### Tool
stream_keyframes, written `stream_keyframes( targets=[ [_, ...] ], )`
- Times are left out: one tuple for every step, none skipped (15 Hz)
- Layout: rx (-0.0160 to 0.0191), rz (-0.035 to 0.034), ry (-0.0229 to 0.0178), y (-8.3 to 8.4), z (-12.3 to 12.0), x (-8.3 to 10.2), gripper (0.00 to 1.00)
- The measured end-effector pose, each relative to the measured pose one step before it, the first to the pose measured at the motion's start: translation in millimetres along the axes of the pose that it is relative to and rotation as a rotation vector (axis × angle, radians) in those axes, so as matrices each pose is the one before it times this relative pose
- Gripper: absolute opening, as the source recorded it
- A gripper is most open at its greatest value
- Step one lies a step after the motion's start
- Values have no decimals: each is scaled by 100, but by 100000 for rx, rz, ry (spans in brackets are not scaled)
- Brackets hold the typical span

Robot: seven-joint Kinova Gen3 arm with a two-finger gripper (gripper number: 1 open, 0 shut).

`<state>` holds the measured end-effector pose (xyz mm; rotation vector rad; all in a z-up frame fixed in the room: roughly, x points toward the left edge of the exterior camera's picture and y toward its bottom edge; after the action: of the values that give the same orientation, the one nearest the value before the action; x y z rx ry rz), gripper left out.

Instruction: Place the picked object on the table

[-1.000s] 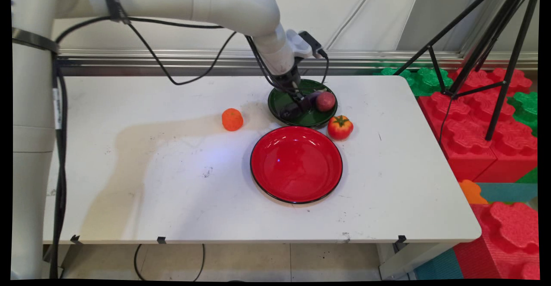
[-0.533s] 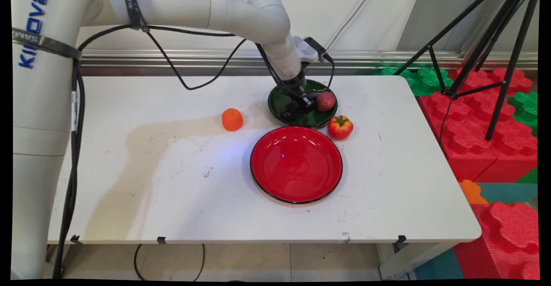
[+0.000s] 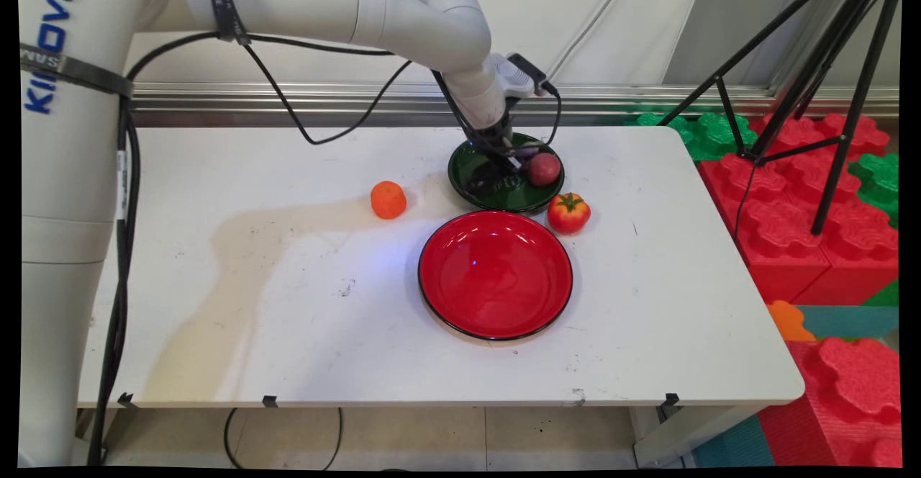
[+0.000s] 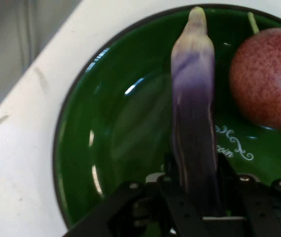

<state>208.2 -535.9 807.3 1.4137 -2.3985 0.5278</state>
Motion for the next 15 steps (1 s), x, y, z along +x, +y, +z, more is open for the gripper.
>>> stream_keyframes(
  targets=[
    [1367, -367, 518, 60, -662, 132, 0],
    [1380, -210, 600, 40, -822, 128, 0],
    [1168, -42, 664, 34, -805, 146, 0],
    [918, 102, 561, 27, -728, 106, 0],
    [953, 128, 612, 5, -772, 110, 0],
    [1403, 298, 868, -17, -1167, 120, 0],
    [1530, 200, 965, -86, -1272, 56, 0],
    [1197, 140, 857, -91, -1086, 14, 0],
    [790, 28, 621, -83, -762, -7, 0],
    [1089, -28, 826, -130, -1076, -105, 0],
    [778, -268, 538, -154, -764, -142, 0],
    [1020, -219, 606, -167, -1106, -281, 0],
    [502, -72, 225, -92, -719, -248, 0],
    [624, -72, 210, -132, -901, -374, 0],
    [480, -183, 200, -151, -896, -448, 0]
  ],
)
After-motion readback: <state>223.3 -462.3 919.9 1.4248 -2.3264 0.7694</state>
